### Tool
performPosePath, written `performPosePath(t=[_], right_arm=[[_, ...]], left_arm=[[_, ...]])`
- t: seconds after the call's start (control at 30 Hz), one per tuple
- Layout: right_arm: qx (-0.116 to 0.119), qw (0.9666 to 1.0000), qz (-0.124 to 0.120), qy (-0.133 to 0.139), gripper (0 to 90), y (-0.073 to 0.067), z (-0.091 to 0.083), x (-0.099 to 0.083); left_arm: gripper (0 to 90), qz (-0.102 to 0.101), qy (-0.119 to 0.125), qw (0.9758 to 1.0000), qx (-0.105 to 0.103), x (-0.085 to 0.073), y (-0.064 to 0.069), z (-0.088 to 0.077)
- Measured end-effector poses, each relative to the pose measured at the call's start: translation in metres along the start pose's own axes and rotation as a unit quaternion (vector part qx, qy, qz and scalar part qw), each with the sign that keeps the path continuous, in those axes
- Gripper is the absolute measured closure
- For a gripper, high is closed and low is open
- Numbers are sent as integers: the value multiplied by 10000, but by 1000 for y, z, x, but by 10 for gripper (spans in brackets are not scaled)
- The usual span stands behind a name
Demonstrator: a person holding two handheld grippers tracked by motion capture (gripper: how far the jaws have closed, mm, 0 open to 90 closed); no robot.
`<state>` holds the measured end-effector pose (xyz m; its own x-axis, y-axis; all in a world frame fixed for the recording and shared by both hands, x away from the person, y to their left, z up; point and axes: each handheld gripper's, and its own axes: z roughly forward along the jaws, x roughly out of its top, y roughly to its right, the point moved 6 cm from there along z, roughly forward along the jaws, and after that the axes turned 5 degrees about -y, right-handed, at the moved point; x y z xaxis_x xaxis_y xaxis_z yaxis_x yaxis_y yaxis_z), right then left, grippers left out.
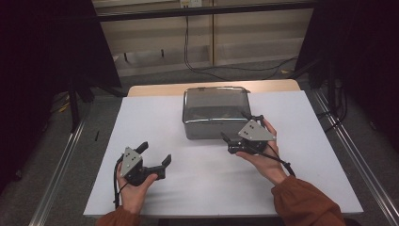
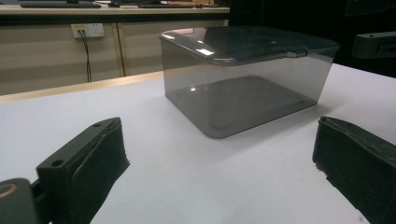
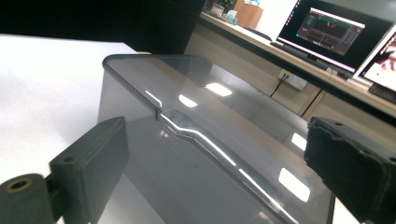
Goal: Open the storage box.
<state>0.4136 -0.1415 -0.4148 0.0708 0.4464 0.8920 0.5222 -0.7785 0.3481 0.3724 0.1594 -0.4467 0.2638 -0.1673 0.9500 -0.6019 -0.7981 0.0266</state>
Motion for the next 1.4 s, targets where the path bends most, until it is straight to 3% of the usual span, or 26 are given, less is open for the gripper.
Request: performPosePath(t=[0.1, 0.33, 0.4, 0.5, 0.53, 0.57, 0.67, 0.7, 0.73, 0.8, 0.87, 0.9, 1.0, 1.03, 1.07, 1.1, 1.13, 1.17, 1.23, 1.27, 1.3, 1.4], right_arm=[[19, 9999, -121, 20, 80, -1, 3, 1], [-37, 9967, -811, -83, 140, -10, 10, 4], [-157, 9934, -1127, -169, 169, -11, 13, 4], [-227, 9911, -1291, -216, 192, -12, 15, 3], [-293, 9881, -1488, -245, 214, -12, 16, 2], [-293, 9881, -1488, -245, 214, -12, 16, 2], [-393, 9818, -1828, -343, 256, -14, 19, -2], [-393, 9818, -1828, -343, 256, -14, 19, -2], [-466, 9758, -2095, -427, 276, -15, 21, -3], [-522, 9701, -2327, -458, 305, -17, 22, -3], [-532, 9683, -2400, -452, 317, -19, 23, -2], [-613, 9618, -2626, -470, 349, -20, 26, -2], [-685, 9531, -2908, -486, 395, -22, 28, -2], [-685, 9531, -2908, -486, 395, -22, 28, -2], [-742, 9439, -3172, -549, 434, -25, 28, -2], [-742, 9439, -3172, -549, 434, -25, 28, -2], [-796, 9318, -3494, -575, 466, -29, 30, -3], [-783, 9293, -3560, -591, 477, -30, 30, -3], [-767, 9294, -3560, -608, 482, -31, 31, -3], [-816, 9237, -3688, -644, 512, -32, 33, -4], [-816, 9237, -3688, -644, 512, -32, 33, -4], [-867, 9144, -3893, -697, 545, -33, 34, -6]], left_arm=[[24, -8, -11, 10000, 6, 0, 0, 0], [25, -34, -20, 10000, 34, 0, -1, 1], [26, -37, -26, 10000, 5, 0, -1, 2], [27, -98, 8, 9999, -24, 0, 1, 3], [27, -75, 13, 10000, -26, 0, 0, 3], [27, -75, 13, 10000, -26, 0, 0, 3], [27, -86, 4, 10000, -28, 0, 0, 3], [27, -84, -7, 10000, -24, 0, 0, 3], [27, -83, -12, 10000, -18, 0, -1, 3], [28, -87, -17, 10000, -21, 0, 0, 3], [28, -88, -15, 10000, -18, 0, -1, 3], [28, -53, -26, 10000, -10, 0, -1, 3], [28, -47, -29, 10000, 3, 0, -2, 2], [28, -47, -29, 10000, 3, 0, -2, 2], [28, -49, -32, 10000, -3, 0, -2, 2], [28, -49, -32, 10000, -3, 0, -2, 2], [28, -46, -35, 10000, -6, 0, -2, 2], [29, -46, -35, 10000, -6, 0, -2, 2], [29, -56, -27, 10000, -12, 0, -2, 2], [30, -50, -31, 10000, -2, 0, -2, 2], [30, -50, -31, 10000, -2, 0, -2, 2], [31, -54, -29, 10000, -23, 0, -1, 3]])
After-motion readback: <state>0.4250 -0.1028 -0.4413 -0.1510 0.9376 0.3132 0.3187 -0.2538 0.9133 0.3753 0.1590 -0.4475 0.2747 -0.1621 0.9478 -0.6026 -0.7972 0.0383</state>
